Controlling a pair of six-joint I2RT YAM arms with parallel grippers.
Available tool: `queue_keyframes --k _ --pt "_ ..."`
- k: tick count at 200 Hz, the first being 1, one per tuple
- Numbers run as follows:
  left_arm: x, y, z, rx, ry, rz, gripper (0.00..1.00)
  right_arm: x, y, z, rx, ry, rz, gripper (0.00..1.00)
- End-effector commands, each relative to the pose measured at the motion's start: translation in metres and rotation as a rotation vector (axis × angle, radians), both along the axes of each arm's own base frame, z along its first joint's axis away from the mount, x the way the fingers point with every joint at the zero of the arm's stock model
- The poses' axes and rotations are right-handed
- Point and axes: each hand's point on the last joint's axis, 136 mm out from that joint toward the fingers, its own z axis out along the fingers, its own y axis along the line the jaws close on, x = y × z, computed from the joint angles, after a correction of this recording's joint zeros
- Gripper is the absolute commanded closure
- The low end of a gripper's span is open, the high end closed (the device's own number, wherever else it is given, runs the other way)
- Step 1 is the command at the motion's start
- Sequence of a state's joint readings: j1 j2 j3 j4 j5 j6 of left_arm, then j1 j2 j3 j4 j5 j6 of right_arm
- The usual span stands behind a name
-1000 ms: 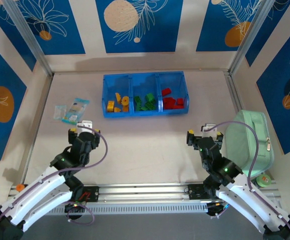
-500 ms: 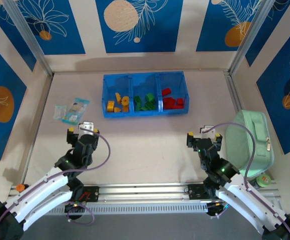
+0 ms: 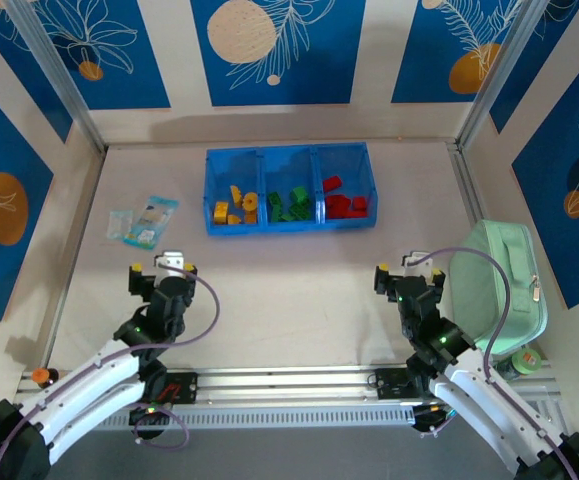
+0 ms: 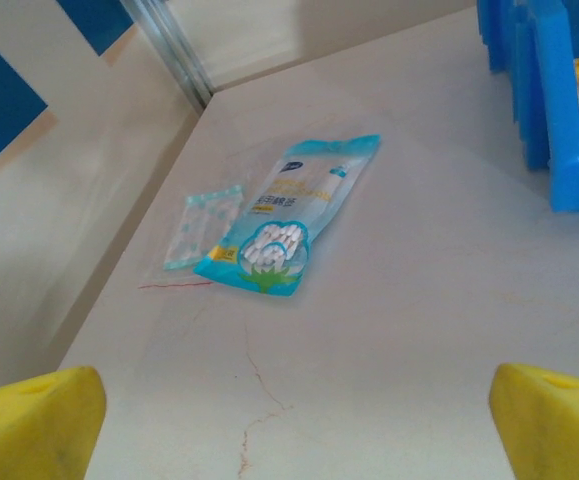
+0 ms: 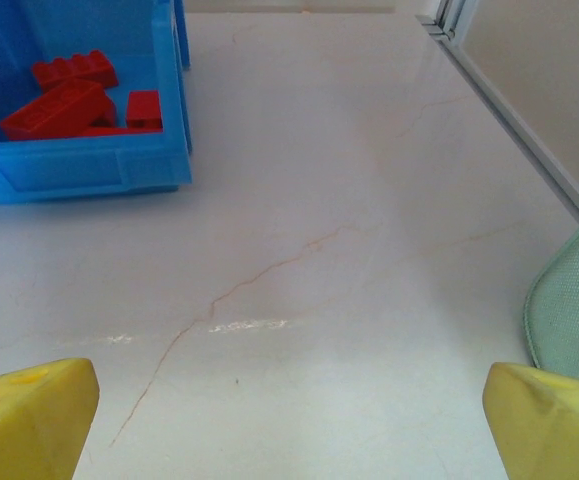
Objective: Sort the legos into containers by color
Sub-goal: Reset both arms
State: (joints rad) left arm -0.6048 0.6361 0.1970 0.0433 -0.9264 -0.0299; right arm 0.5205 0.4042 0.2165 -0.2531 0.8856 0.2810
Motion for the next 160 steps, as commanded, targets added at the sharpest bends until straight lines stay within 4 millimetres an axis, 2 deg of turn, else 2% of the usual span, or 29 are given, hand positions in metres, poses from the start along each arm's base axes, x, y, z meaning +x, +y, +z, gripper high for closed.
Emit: queue_keyframes --k 1,38,117,160 --pt "-0.003 0.011 0.005 -0.022 -0.049 0.057 0.00 0.002 0.001 0.001 0.031 -0.013 0.000 0.01" --pt "-0.006 0.018 0.009 -0.035 -0.078 0.085 0.00 0.004 0.002 0.000 0.049 -0.011 0.013 0.01" --pt "0.001 0.029 0.008 -0.045 -0.084 0.137 0.00 0.021 -0.029 -0.003 0.175 -0.031 -0.117 0.01" --pt "0.007 0.032 0.009 -0.054 -0.114 0.138 0.00 0.035 -0.036 -0.008 0.192 -0.005 -0.156 0.01"
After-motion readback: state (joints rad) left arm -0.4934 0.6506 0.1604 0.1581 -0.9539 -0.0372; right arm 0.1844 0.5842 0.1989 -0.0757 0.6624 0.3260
